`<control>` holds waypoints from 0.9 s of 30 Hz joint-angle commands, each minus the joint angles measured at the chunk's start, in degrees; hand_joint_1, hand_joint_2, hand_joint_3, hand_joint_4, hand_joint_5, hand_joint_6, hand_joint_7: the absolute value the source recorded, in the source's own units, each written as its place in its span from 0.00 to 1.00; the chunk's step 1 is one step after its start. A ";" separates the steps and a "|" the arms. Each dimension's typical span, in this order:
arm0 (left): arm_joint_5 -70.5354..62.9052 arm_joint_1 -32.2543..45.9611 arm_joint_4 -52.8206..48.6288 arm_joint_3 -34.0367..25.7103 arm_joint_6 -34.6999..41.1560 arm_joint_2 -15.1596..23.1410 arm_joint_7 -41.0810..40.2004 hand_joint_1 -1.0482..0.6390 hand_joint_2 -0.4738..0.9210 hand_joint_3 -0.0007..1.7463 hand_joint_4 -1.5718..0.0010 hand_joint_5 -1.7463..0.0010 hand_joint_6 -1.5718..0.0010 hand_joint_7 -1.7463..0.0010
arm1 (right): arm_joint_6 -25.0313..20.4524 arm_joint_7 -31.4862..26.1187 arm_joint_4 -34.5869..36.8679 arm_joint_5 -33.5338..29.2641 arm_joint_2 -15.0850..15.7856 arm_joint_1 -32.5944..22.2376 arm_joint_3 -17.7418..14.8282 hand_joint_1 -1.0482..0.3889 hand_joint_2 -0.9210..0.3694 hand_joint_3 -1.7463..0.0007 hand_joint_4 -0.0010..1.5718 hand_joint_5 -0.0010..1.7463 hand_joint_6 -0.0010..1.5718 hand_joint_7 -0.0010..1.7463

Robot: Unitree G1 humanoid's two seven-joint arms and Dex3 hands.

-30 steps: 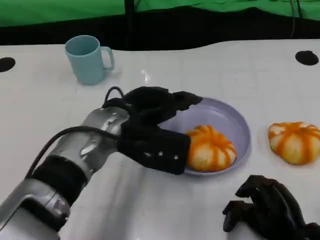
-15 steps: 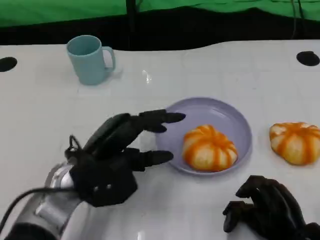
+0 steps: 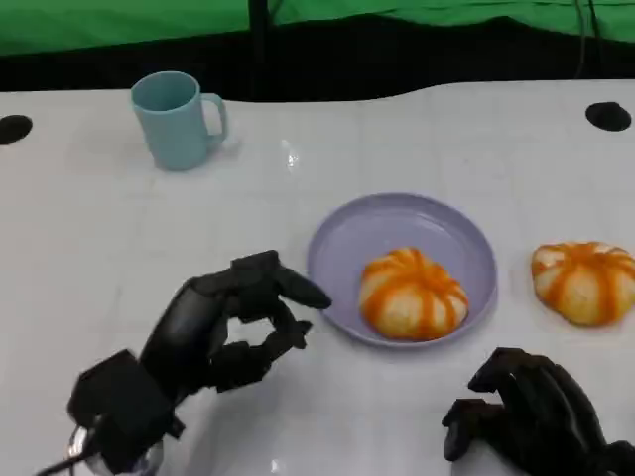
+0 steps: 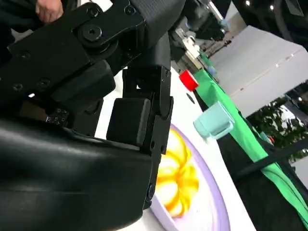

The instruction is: Grasp the bread from the table and place it into the plate.

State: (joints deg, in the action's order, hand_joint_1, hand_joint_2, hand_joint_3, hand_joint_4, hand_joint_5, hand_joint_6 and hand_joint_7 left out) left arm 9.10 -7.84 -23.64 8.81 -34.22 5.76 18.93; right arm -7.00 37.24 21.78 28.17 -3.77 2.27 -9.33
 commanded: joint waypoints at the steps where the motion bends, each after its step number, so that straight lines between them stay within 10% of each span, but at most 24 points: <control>1: 7.42 5.54 4.99 -1.45 8.21 -1.86 3.82 0.20 1.00 0.24 0.58 0.00 0.67 0.06 | 0.22 0.55 -0.10 0.59 0.67 0.02 -0.41 0.00 0.17 1.00 1.00 0.43 1.00 0.22; 27: 24.97 13.37 12.54 -10.23 31.59 -5.65 18.87 0.16 1.00 0.13 0.43 0.00 0.57 0.00 | -1.46 -0.06 -3.18 0.80 0.67 -1.75 -0.19 0.02 0.16 1.00 1.00 0.41 1.00 0.20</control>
State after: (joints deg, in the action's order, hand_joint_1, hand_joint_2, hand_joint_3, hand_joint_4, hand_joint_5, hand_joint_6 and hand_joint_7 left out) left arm 33.10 5.45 -12.17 -0.30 -4.07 -0.51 36.62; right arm -8.32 37.15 19.41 28.32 -3.67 1.32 -9.26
